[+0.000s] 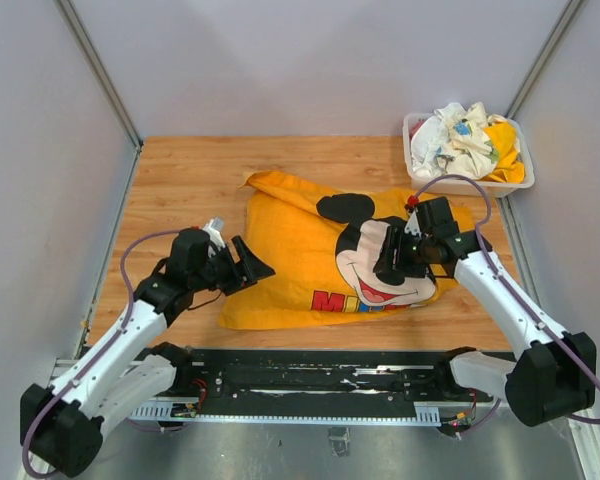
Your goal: Remove the trousers from the hanger
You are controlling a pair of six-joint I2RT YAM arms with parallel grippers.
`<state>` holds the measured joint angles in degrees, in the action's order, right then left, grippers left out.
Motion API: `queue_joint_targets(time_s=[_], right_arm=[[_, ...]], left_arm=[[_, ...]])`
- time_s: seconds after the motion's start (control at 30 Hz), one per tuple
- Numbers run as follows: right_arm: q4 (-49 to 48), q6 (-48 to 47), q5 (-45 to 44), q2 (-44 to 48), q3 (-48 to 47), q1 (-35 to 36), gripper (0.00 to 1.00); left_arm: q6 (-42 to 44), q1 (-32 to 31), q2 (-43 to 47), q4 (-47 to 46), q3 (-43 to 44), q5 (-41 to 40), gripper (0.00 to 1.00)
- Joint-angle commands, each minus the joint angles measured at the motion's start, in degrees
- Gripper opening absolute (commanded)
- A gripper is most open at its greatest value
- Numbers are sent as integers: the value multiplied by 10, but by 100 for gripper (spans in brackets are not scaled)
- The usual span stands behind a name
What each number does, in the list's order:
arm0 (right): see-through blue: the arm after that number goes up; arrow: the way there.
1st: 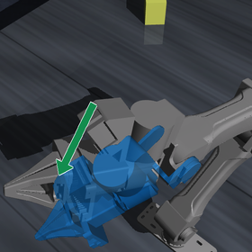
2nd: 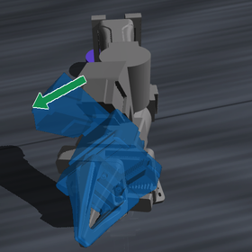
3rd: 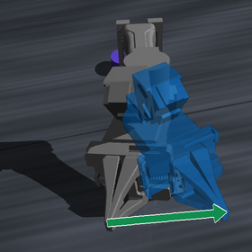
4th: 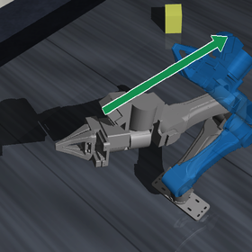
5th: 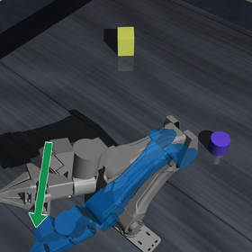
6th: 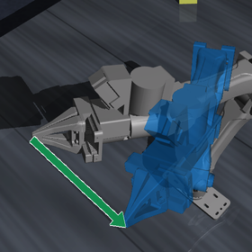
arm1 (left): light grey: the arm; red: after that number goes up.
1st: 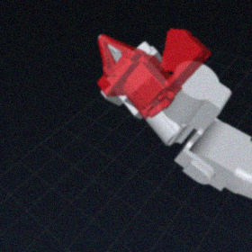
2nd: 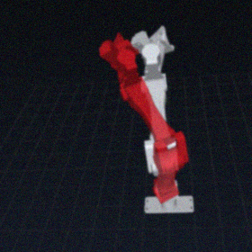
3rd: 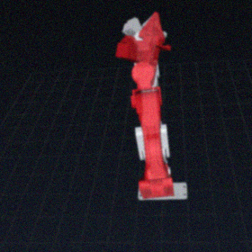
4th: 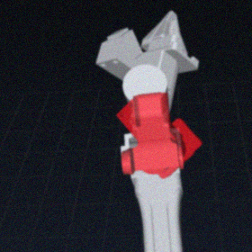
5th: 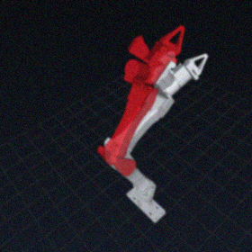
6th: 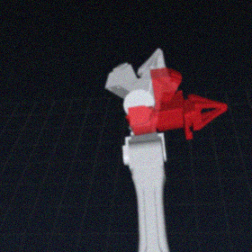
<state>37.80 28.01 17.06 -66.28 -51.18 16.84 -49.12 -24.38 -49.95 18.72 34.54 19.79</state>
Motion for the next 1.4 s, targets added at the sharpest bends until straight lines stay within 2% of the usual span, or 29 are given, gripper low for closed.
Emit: queue_joint_targets(time_s=[0.0,0.2,0.43,0.6,0.8,1.07,1.37], right_arm=[[-46,-1,-10,-17,6,10,58],[-92,-8,8,-78,5,24,59],[-140,-12,11,-189,-50,25,59],[-137,-19,13,-235,-104,25,58],[-141,-20,24,-246,-117,25,58],[-138,-25,29,-245,-111,25,58],[-116,-40,25,-243,-121,25,58]], left_arm=[[-61,2,87,94,-23,-40,74],[-120,-14,178,203,-52,-85,74],[-199,-18,252,261,-116,-95,76],[-230,-19,275,292,-143,-106,77],[-253,-19,275,316,-159,-133,77],[-337,-19,320,229,-234,-200,77],[-358,-19,312,106,-295,-248,78]])
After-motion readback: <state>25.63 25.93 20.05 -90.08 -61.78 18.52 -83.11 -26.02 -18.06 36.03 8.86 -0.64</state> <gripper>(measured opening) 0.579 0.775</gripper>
